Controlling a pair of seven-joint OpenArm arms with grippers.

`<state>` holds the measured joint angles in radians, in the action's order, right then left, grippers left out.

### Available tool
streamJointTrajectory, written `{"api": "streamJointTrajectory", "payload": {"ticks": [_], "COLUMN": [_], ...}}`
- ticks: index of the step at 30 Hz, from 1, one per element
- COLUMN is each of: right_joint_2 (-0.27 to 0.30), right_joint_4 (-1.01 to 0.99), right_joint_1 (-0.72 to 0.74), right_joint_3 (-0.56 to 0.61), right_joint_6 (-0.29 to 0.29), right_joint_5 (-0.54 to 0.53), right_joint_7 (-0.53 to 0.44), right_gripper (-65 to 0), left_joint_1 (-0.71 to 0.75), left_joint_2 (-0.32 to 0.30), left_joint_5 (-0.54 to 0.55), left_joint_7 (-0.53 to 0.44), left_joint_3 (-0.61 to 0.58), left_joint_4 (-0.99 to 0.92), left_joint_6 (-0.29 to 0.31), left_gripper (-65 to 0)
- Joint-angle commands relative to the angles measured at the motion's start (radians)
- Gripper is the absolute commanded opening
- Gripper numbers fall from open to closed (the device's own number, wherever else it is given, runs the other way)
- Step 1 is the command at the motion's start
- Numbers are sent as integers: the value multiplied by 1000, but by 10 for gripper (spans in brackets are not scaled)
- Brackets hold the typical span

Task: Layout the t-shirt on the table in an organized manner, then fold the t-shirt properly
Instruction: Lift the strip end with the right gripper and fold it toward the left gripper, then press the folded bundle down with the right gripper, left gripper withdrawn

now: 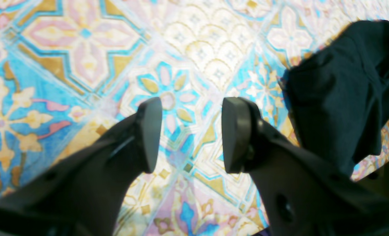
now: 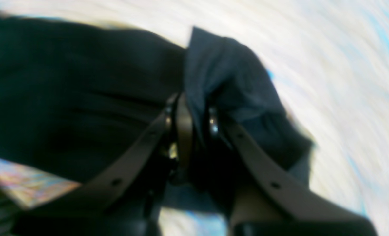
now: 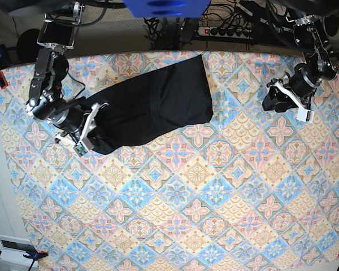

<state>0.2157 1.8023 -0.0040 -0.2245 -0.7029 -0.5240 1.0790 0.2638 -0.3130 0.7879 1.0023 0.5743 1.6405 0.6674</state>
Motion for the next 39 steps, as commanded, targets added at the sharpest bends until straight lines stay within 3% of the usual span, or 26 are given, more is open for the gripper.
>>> {"api": "streamJointTrajectory", "payload": {"ticks": [1, 6, 10, 15, 22, 26, 34, 39], "right_joint_2": [-2, -81, -108, -186, -197, -235, -253, -253], "right_joint_4": [47, 149, 158, 159, 159, 156, 138, 96], "right_joint_1": [6, -35, -77, -121, -121, -103, -58, -61], "right_joint_3": [9, 87, 156, 248, 374, 419, 598, 663], "right_joint_6": [5, 5, 5, 5, 5, 5, 5, 5], "right_joint_5": [-23, -29, -29, -29, -28, -15, 244, 390], "right_joint_7": [-27, -27, -26, -24, -21, -21, -52, -98], "right_gripper": [-650, -650, -650, -650, -649, -649, -643, -561], "left_joint_1": [-7, -5, -2, -2, -2, -1, -1, -1], "left_joint_2": [-18, -18, -18, -18, -18, -18, -16, -2], "left_joint_5": [18, 18, 18, 15, 15, 14, 14, 14], "left_joint_7": [-23, -23, -23, -23, -23, -21, -21, -21], "left_joint_3": [6, 6, 6, 6, 5, 5, 2, 2], "left_joint_4": [13, 13, 13, 13, 13, 13, 13, 16], "left_joint_6": [5, 5, 5, 5, 5, 5, 5, 5], "left_gripper": [-363, -363, -363, -363, -363, -363, -363, -363]}}
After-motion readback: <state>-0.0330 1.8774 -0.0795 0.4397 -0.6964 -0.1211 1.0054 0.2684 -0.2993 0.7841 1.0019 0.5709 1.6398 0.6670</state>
